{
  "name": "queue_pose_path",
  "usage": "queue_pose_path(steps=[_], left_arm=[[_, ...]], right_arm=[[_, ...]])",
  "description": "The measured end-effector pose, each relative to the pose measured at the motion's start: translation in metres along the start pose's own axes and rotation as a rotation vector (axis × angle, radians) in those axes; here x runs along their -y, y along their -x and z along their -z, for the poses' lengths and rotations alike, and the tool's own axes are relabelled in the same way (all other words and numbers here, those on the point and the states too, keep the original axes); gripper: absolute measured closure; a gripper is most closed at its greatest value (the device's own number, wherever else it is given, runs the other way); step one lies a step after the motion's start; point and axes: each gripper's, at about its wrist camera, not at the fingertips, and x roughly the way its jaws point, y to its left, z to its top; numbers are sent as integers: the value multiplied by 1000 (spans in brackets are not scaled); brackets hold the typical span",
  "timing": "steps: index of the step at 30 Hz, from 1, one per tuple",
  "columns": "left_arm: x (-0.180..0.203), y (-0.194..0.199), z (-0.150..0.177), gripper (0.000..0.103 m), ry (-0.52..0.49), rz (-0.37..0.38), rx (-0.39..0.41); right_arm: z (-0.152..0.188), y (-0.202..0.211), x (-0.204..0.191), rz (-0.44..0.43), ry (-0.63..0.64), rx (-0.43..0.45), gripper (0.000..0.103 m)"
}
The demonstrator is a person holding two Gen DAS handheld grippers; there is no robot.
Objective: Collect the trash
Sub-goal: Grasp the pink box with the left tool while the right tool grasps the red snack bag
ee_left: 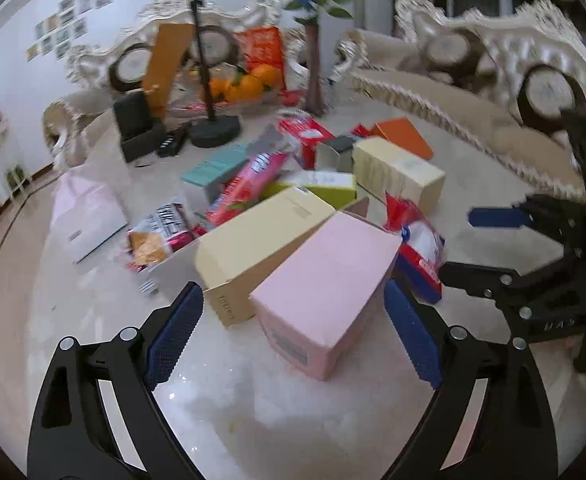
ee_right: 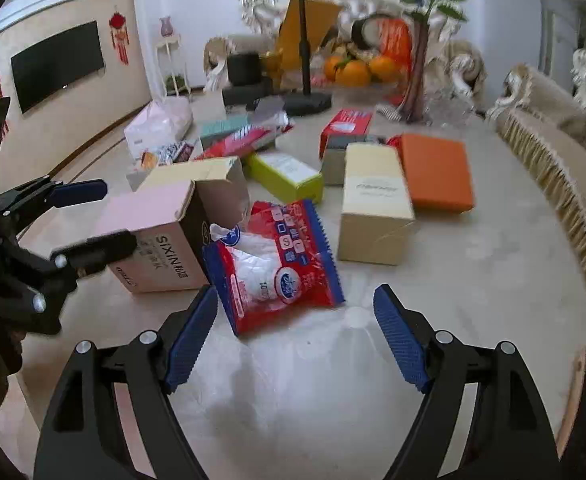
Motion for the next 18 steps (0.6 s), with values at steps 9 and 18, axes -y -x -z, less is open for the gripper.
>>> queue_pose_path(steps=[9, 18], left_arm=[[0, -15, -9, 14, 19, 42, -26], [2, -18, -13, 14, 20, 24, -53]], right_arm=[[-14, -25, -5, 11, 87, -76, 27], [-22, -41, -14, 23, 198, -117, 27]])
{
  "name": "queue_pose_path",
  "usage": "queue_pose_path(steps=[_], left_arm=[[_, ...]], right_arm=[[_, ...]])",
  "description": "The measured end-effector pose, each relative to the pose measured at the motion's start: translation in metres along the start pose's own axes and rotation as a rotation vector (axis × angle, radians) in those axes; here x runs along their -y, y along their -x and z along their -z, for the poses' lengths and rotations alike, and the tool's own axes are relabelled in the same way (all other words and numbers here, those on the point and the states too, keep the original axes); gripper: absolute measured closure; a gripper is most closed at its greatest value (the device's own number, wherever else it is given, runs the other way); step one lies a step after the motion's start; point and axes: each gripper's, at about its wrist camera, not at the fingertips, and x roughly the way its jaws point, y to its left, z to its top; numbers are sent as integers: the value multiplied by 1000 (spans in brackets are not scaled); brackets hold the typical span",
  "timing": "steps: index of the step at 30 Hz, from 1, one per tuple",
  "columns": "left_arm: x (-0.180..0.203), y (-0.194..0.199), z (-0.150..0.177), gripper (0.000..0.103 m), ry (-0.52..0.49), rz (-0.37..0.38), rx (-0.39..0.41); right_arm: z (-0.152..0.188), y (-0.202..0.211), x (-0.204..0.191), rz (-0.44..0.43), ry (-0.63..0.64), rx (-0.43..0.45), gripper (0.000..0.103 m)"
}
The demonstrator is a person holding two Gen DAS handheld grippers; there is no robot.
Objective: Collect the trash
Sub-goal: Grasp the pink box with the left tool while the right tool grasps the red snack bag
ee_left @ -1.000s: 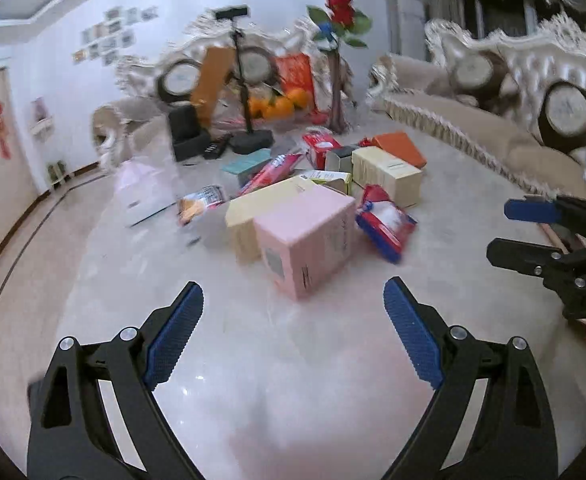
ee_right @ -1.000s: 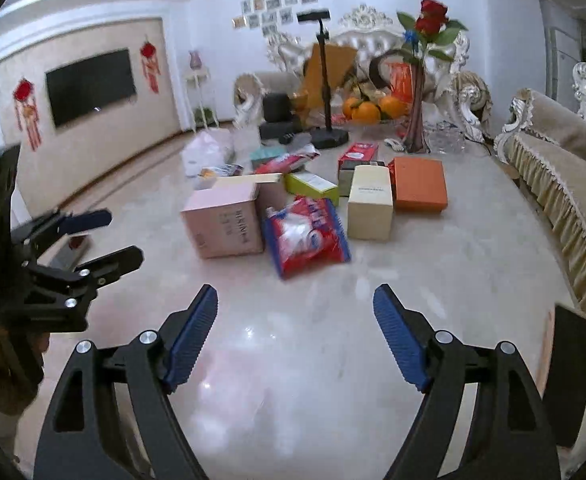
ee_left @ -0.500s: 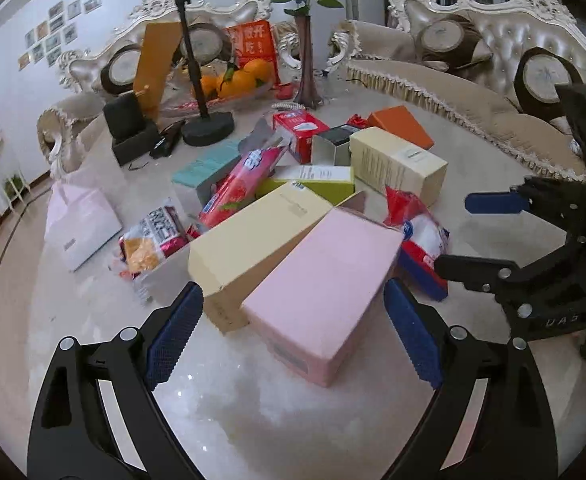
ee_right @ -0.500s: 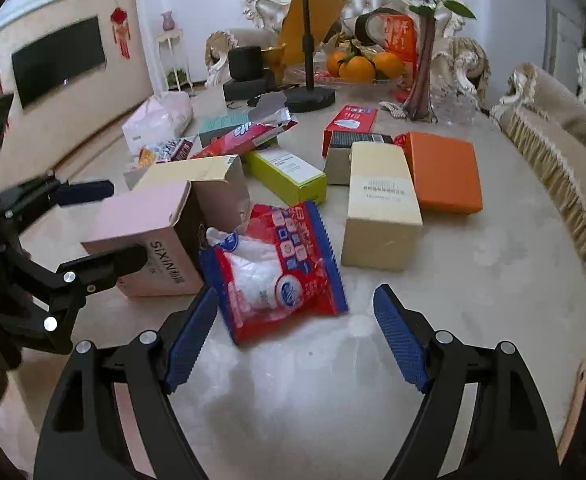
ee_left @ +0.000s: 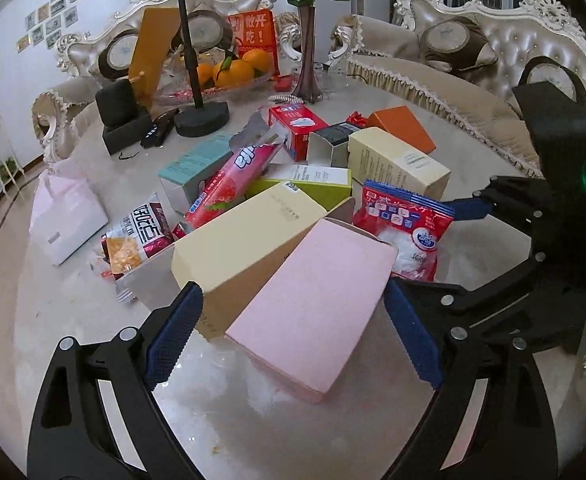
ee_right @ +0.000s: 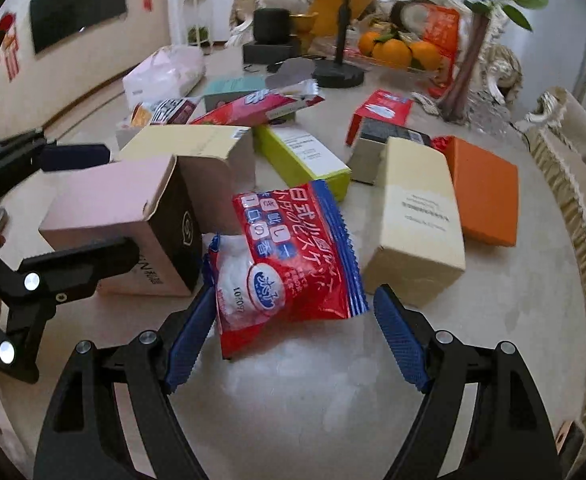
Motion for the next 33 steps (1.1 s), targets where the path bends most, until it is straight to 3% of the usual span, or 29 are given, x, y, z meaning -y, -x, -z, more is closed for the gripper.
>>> queue_pose_path(steps=[7, 11, 16, 18, 19, 20, 25, 26, 29, 31, 33], left_arm=[[8, 10, 7, 14, -11, 52, -33], [14, 3, 4, 14, -62, -4, -76], [11, -6, 4, 15, 34, 147, -90], [12, -7, 7, 25, 56, 181, -89], [10, -8, 9, 41, 78, 195, -100], [8, -11, 12, 50, 100, 194, -110], [2, -14, 16, 52, 207, 164, -92], [4, -15, 16, 53, 207, 150, -91], [9, -12, 17, 54, 200, 101, -78], [11, -8, 20, 54, 199, 84, -67], [9, 0, 27, 54, 220, 78, -46]], right_arm=[[2, -1, -5, 23, 47, 3, 27], [1, 0, -4, 55, 62, 10, 27], [-1, -3, -3, 51, 66, 9, 27], [-1, -3, -2, 51, 81, 11, 27], [-1, -3, -1, 47, 81, 11, 27], [-1, -4, 0, 44, 81, 11, 27], [-2, -5, 3, 35, 72, 8, 27], [-2, -5, 2, 32, 71, 9, 29], [-3, -5, 9, -69, -4, -16, 67], [0, -1, 11, -41, -33, -12, 68], [7, 5, 16, -104, -65, -9, 68]])
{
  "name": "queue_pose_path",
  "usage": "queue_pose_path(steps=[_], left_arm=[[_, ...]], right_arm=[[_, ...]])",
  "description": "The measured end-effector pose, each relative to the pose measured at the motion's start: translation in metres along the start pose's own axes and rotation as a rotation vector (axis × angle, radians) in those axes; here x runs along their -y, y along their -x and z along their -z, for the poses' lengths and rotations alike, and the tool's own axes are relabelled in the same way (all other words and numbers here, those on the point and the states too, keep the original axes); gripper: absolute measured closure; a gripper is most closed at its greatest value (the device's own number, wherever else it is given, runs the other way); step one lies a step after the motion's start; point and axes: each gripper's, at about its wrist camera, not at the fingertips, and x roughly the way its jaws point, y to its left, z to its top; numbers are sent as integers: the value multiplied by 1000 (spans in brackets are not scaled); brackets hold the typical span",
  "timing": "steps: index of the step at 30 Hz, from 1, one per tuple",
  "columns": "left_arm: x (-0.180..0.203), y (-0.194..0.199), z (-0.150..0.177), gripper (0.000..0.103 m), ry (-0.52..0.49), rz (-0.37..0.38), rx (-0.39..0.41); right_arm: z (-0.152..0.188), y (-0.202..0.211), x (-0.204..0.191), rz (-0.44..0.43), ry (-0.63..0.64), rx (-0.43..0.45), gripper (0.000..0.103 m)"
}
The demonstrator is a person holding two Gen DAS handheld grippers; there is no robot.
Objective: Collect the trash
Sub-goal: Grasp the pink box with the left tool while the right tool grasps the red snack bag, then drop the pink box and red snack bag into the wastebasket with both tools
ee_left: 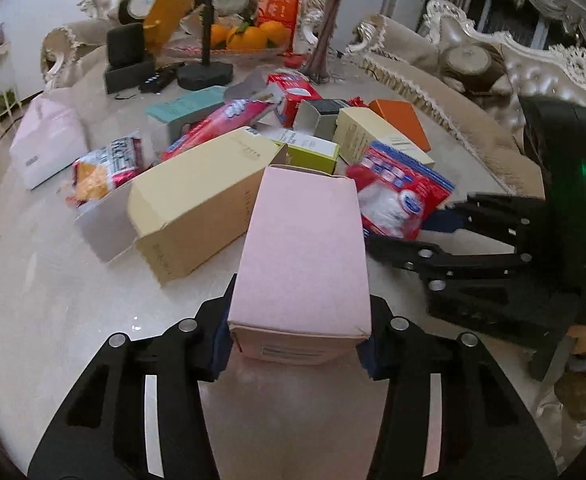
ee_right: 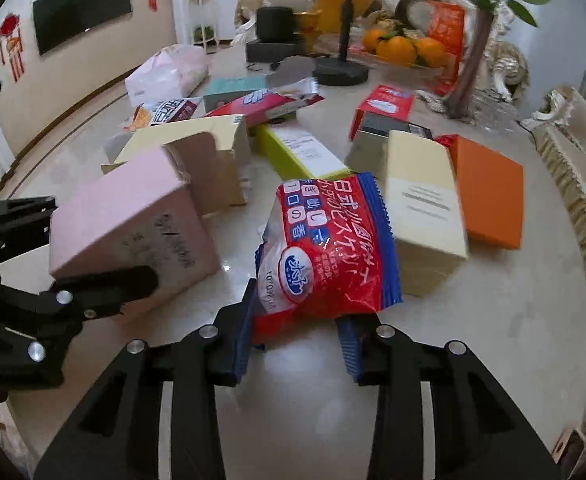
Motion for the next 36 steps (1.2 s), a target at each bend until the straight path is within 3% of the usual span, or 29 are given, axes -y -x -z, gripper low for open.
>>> queue_pose_path(steps=[7, 11, 14, 18, 20, 26, 30, 36], left_arm=[[11, 64, 42, 54, 6, 50, 125], [33, 115, 93, 54, -9, 59, 160], [57, 146, 140, 54, -16, 67, 137], [77, 159, 195, 54, 36, 104, 63], [86, 154, 222, 55, 56, 101, 8], [95, 112, 269, 55, 84, 74, -149], [90, 80, 289, 55, 100, 44, -235], [89, 46, 308, 55, 104, 15, -305]], right_arm=[[45, 62, 0, -124, -86, 133, 69], [100, 120, -15, -188, -93, 227, 69], [146, 151, -31, -248, -103, 222, 69], [196, 166, -53, -329, -141, 136, 69], [222, 161, -71, -315, -117, 54, 69], [267, 92, -97, -248, -81, -193, 69], [283, 47, -106, -193, -54, -310, 69], [283, 16, -114, -161, -23, -352, 69]])
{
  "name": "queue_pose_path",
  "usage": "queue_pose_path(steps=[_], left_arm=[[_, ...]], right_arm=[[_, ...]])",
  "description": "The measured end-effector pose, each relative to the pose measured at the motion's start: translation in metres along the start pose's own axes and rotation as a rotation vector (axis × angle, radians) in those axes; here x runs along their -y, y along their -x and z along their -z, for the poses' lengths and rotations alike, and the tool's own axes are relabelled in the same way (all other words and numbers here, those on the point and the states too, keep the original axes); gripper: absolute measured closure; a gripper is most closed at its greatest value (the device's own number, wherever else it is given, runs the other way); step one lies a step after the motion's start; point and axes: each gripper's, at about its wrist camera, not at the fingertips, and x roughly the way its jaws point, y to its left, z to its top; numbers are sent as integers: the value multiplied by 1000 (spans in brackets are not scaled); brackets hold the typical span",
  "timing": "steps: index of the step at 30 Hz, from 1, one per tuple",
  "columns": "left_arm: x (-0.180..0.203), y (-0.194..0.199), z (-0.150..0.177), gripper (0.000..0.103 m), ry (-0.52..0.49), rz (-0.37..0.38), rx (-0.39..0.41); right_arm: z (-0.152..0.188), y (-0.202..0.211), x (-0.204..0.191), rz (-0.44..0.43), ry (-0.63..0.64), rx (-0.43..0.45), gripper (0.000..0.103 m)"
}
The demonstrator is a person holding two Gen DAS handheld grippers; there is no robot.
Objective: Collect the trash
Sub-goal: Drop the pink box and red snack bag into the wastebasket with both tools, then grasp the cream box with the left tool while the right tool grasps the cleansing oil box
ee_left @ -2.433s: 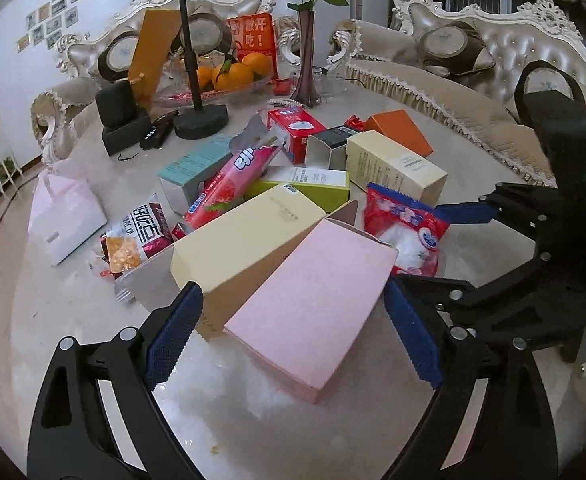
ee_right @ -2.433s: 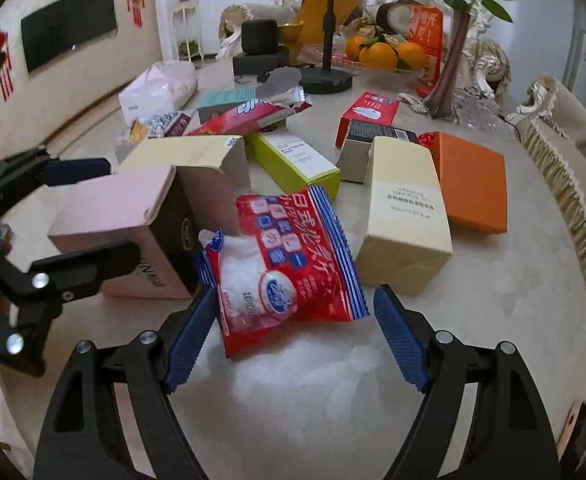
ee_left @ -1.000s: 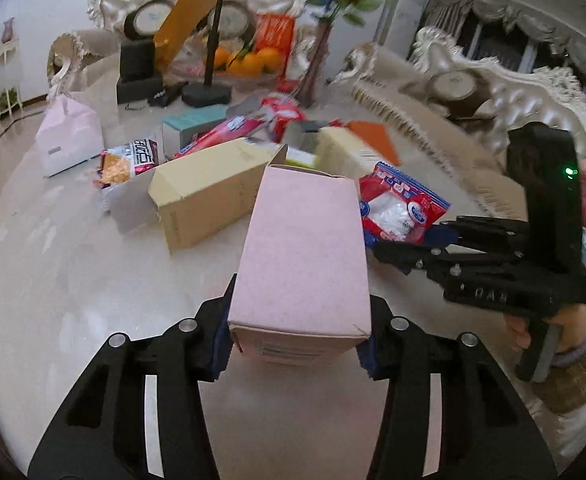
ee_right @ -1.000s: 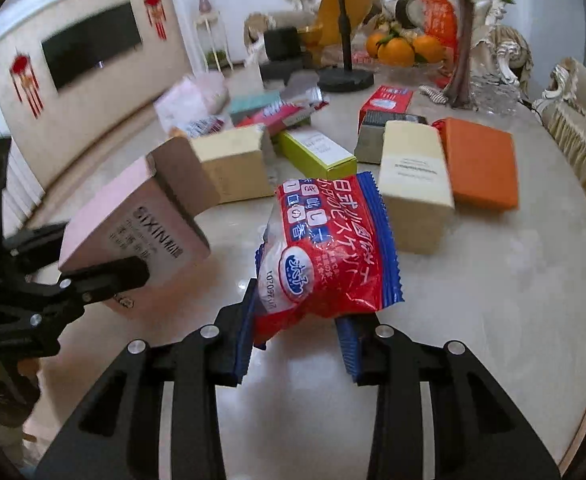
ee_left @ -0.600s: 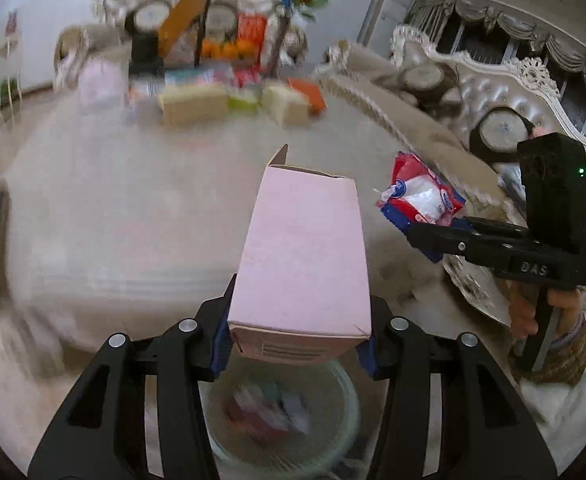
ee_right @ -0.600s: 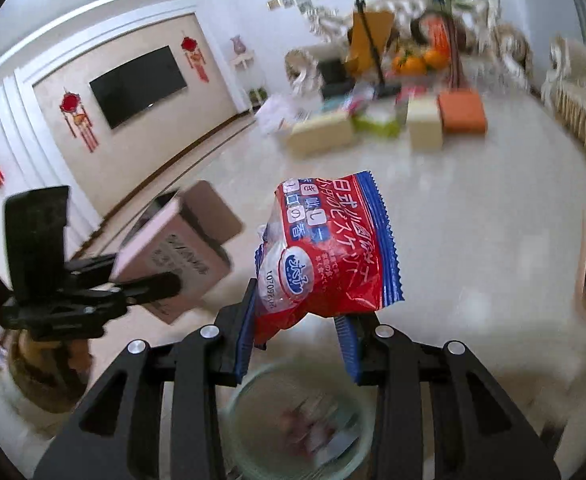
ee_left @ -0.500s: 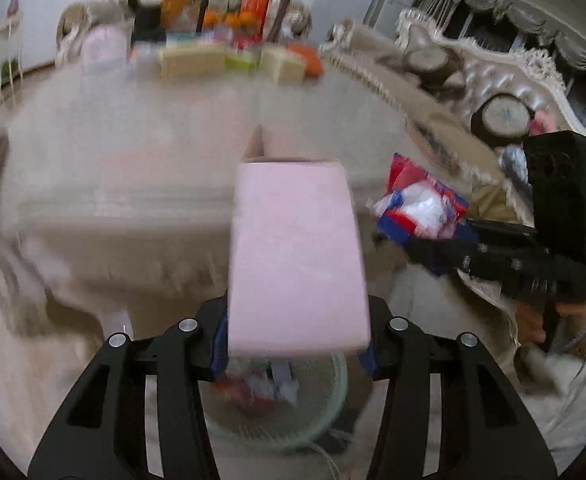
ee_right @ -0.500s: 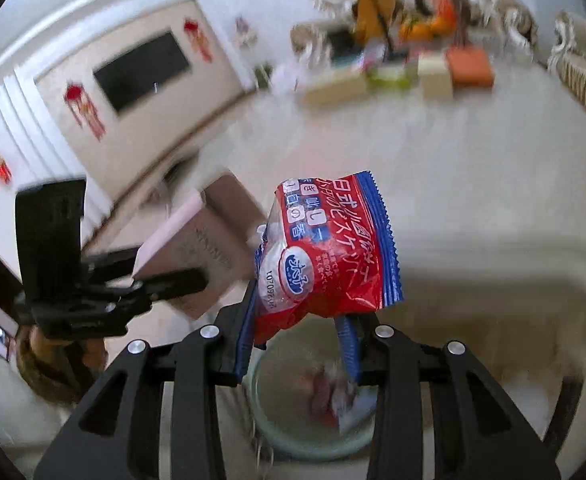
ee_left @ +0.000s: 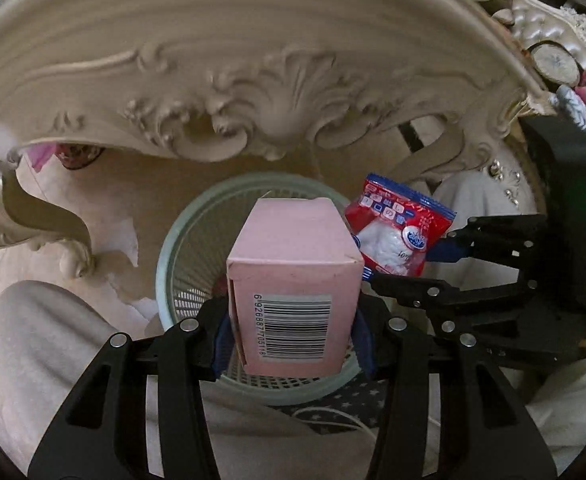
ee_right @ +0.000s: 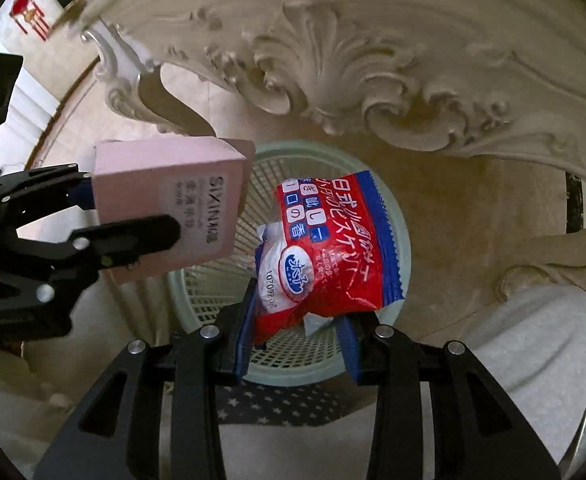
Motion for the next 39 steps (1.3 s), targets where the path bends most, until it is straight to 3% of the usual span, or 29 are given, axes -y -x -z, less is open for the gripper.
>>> queue_pose_path(steps=[6, 8, 9, 10, 11, 12, 21, 23, 25, 28, 31, 33, 36, 39], left_arm=[[-4, -19, 3, 55, 19, -8, -49], [-7, -19, 4, 42, 34, -25, -56], [-7, -18, 4, 28, 37, -48, -51], [-8, -17, 4, 24, 38, -77, -44], [-8, -16, 3, 24, 36, -110, -44], [-8, -16, 3, 23, 35, -127, -41], [-4, 0, -1, 22, 27, -169, -13], [0, 11, -1, 22, 17, -141, -16], [5, 31, -3, 21, -3, -61, 4], [15, 76, -15, 22, -70, 45, 93], [13, 129, -44, 21, -147, 50, 262], [6, 149, -67, 21, -197, -11, 354], [-12, 166, -118, 18, -268, -186, 471], [-34, 167, -181, 17, -323, -215, 506]], right_arm=[[11, -11, -6, 27, 7, -13, 68], [10, -13, -6, 25, 2, -13, 63], [12, -15, -5, 35, 0, -12, 53], [14, -14, -6, 56, -2, -5, 46], [15, -12, -6, 78, -2, 4, 39], [16, -9, -5, 99, 0, 15, 38], [23, 4, -1, 106, -28, 34, 37], [25, 19, -2, 85, -13, 50, 37], [25, 48, -3, 48, 4, 95, 37], [15, 103, 0, -16, 13, 246, 37], [-9, 146, 15, -21, -20, 392, 37], [-30, 161, 25, 20, -29, 461, 37], [-73, 171, 46, 132, -51, 527, 33], [-114, 174, 68, 159, -100, 558, 33]])
